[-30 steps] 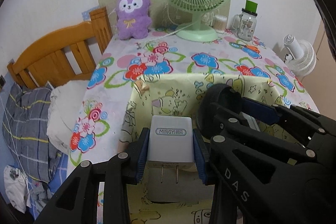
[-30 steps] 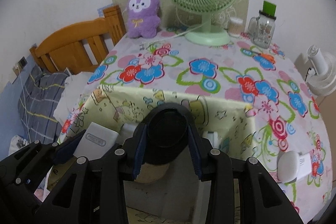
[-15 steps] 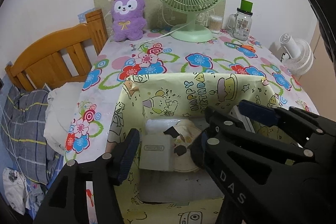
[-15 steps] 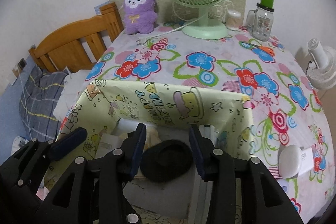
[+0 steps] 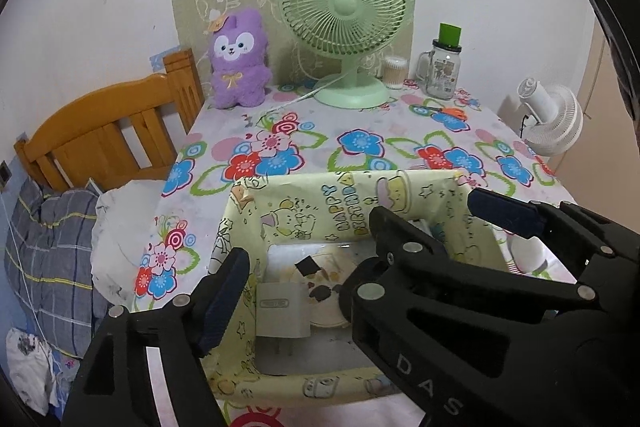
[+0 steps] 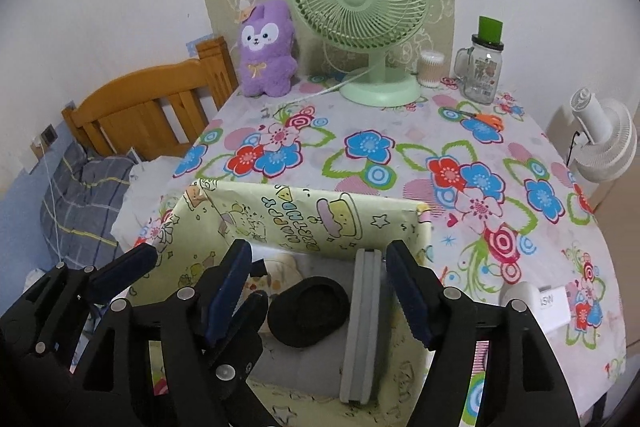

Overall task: Organize rigid objects
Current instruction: 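Open the right tool to drop the black object while the left tool releases the charger into the box, then move both tools back from the box toward the remaining objects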

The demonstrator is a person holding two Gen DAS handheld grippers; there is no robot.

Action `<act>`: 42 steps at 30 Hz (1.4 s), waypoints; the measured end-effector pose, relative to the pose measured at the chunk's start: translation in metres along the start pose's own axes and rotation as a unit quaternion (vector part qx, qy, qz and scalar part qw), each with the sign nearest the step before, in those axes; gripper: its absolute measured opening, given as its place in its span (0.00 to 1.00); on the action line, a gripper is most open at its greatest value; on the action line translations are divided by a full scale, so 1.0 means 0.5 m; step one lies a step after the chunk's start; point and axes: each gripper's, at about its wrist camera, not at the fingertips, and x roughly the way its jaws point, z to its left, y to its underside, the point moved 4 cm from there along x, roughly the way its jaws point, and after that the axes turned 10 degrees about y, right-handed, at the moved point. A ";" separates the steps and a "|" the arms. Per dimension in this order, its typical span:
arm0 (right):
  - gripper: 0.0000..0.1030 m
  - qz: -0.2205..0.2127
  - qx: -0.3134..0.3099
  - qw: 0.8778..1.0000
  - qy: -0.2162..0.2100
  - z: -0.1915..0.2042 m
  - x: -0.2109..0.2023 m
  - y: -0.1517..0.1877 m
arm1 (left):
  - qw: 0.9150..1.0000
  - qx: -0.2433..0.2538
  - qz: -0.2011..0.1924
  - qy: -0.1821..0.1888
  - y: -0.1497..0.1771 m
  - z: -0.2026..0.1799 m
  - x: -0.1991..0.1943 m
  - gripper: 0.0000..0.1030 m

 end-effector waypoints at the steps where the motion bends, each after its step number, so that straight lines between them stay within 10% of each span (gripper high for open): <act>1: 0.71 -0.002 0.001 1.000 0.001 -0.004 -0.006 0.000 | 1.000 0.001 -0.001 0.001 -0.001 -0.003 -0.002 0.79; 42: 0.86 -0.042 0.027 0.996 0.067 -0.194 -0.136 0.043 | 0.999 0.030 -0.010 0.035 0.004 -0.197 -0.049 0.88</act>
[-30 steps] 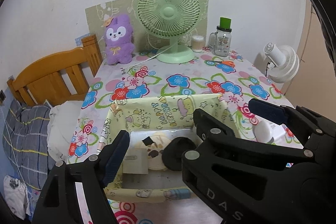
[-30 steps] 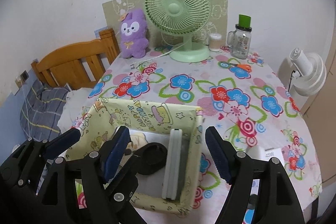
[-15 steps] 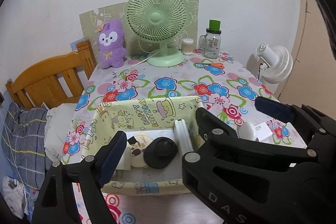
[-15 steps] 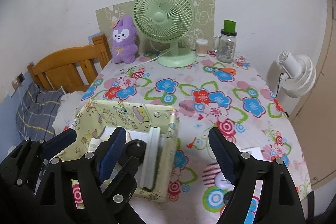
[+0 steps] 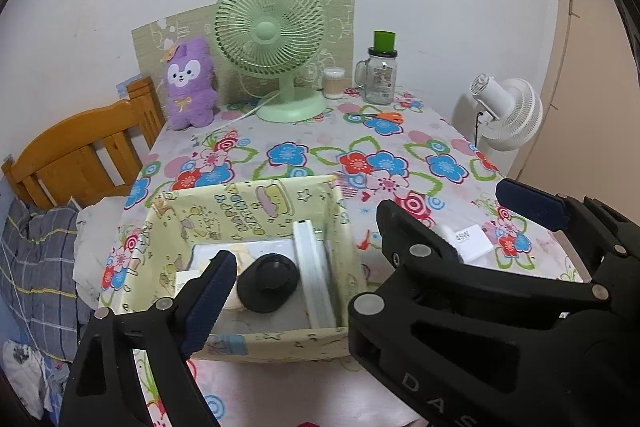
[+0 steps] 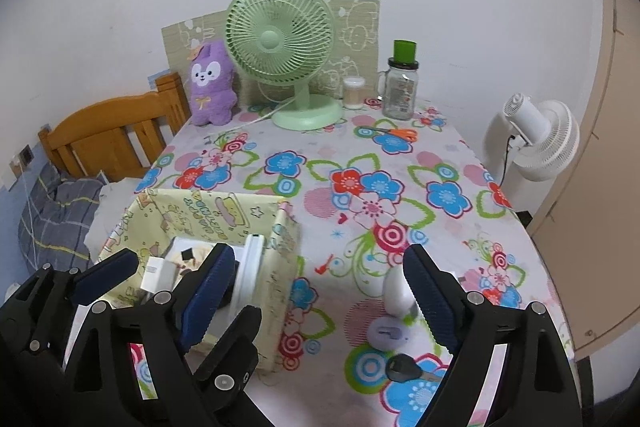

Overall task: Organize rigid objects
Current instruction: 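Move both tools back from the box toward the remaining objects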

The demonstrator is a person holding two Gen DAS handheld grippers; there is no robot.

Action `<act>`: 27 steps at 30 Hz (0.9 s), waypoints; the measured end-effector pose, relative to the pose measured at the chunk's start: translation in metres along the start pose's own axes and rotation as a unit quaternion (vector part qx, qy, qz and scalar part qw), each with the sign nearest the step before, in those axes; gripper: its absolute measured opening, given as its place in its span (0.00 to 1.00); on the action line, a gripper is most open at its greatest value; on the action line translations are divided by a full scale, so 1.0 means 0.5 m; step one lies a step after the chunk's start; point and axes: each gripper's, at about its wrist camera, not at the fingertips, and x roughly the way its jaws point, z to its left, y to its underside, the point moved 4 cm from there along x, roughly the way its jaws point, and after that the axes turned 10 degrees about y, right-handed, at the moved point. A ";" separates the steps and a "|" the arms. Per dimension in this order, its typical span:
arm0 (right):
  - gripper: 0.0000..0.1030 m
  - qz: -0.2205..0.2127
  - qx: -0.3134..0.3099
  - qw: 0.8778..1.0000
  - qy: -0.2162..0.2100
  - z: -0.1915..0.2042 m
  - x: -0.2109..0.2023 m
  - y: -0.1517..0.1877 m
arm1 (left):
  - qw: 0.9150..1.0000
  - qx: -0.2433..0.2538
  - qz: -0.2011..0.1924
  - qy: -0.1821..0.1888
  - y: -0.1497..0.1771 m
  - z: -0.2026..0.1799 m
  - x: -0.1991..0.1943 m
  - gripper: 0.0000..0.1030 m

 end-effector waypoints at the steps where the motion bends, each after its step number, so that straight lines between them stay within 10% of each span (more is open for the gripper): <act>1: 0.86 0.000 0.002 1.000 0.002 -0.007 -0.001 0.001 | 1.000 0.001 0.000 0.001 -0.001 -0.005 0.001 0.88; 27: 0.87 -0.006 0.031 0.999 0.038 -0.147 -0.012 0.031 | 0.999 0.030 -0.009 0.034 -0.001 -0.139 0.027 0.89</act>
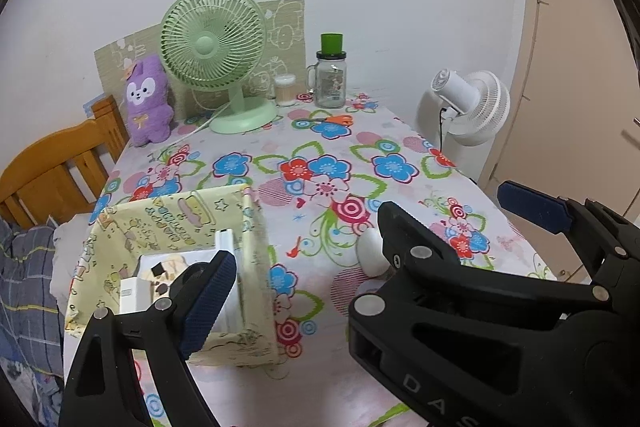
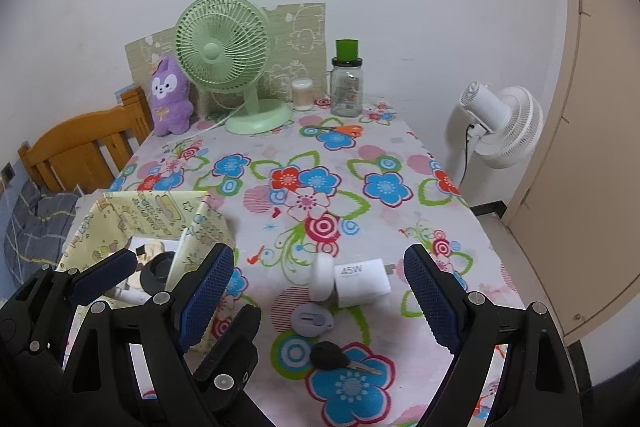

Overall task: Organize rigid objects
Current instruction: 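Move both tools back from the box toward the remaining objects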

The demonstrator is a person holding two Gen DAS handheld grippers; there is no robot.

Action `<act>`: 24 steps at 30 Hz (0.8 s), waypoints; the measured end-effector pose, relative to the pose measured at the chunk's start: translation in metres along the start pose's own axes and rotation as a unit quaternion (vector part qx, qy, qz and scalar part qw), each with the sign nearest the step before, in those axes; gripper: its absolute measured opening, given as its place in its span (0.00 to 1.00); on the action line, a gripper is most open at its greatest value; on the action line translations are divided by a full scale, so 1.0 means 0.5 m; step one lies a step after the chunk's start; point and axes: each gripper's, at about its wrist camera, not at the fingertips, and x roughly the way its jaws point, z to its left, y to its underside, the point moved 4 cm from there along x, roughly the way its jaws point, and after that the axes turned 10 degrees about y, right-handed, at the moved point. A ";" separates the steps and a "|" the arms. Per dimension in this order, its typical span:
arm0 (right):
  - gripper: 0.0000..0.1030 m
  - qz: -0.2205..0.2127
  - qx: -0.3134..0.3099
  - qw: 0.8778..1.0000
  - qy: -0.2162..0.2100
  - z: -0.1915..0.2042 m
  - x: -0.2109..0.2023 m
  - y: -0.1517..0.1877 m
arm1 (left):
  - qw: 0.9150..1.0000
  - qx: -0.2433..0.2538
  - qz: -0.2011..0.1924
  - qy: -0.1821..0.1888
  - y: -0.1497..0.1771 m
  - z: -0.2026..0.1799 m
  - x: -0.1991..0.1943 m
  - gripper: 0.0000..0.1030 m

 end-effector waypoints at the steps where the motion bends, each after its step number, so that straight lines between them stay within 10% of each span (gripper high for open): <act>1: 0.87 0.000 0.001 1.000 0.001 -0.005 0.001 0.001 | 1.000 0.002 -0.001 0.001 0.000 -0.005 0.002 0.89; 24: 0.86 -0.005 -0.004 1.000 0.003 -0.086 0.057 0.051 | 0.999 0.028 -0.022 -0.002 0.036 -0.084 0.073 0.89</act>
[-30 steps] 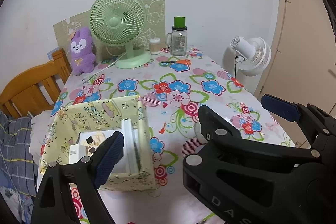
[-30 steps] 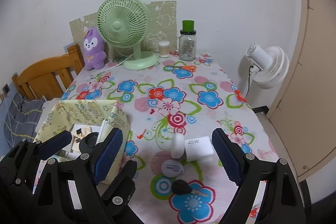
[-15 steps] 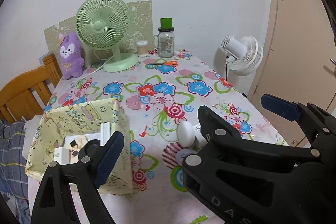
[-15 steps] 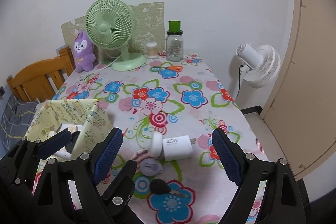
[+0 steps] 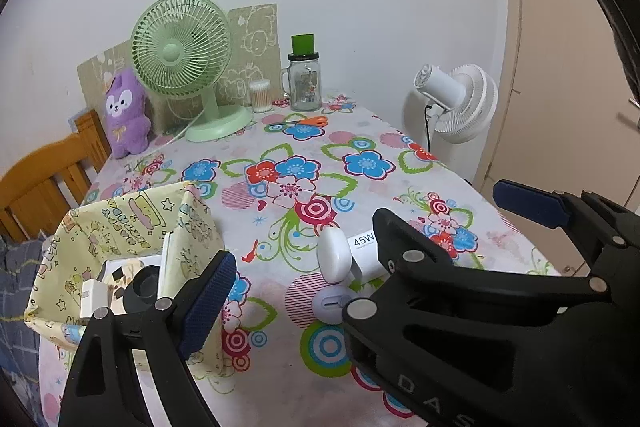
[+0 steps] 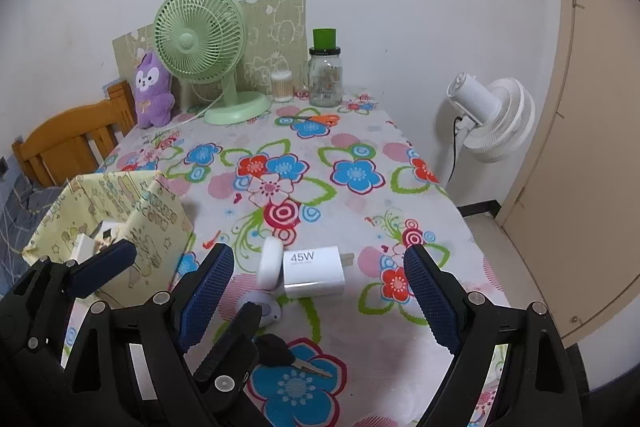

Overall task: Organize rigid objects
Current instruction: 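Move both tools back from the box toward the remaining objects, then lower the left tool onto the lavender oval object while the right tool lowers onto the white rectangular charger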

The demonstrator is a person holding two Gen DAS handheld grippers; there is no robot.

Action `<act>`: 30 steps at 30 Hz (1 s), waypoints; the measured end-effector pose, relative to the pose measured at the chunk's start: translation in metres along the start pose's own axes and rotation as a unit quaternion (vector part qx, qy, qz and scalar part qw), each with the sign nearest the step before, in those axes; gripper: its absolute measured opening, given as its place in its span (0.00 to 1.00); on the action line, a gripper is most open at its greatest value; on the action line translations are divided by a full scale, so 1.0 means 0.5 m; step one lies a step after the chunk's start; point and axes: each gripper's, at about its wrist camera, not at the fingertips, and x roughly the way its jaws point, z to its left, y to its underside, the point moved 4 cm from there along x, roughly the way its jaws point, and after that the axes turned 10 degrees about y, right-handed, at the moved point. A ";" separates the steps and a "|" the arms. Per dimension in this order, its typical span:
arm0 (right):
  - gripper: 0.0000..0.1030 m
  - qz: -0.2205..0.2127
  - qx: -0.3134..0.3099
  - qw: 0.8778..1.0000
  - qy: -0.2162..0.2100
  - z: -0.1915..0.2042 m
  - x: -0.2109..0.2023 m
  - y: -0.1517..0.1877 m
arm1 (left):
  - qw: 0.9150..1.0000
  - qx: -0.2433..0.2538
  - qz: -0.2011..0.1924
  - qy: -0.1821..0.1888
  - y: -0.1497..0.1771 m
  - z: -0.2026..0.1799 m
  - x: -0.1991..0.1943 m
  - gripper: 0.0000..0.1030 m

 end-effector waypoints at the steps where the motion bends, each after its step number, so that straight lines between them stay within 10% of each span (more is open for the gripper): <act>1: 0.86 -0.001 0.001 1.000 -0.002 -0.002 0.004 0.004 | 1.000 0.001 0.001 0.000 0.004 -0.003 0.005 0.89; 30: 0.86 0.063 0.009 0.998 0.013 -0.043 0.141 0.106 | 0.996 -0.005 0.079 0.031 0.090 -0.028 0.150 0.89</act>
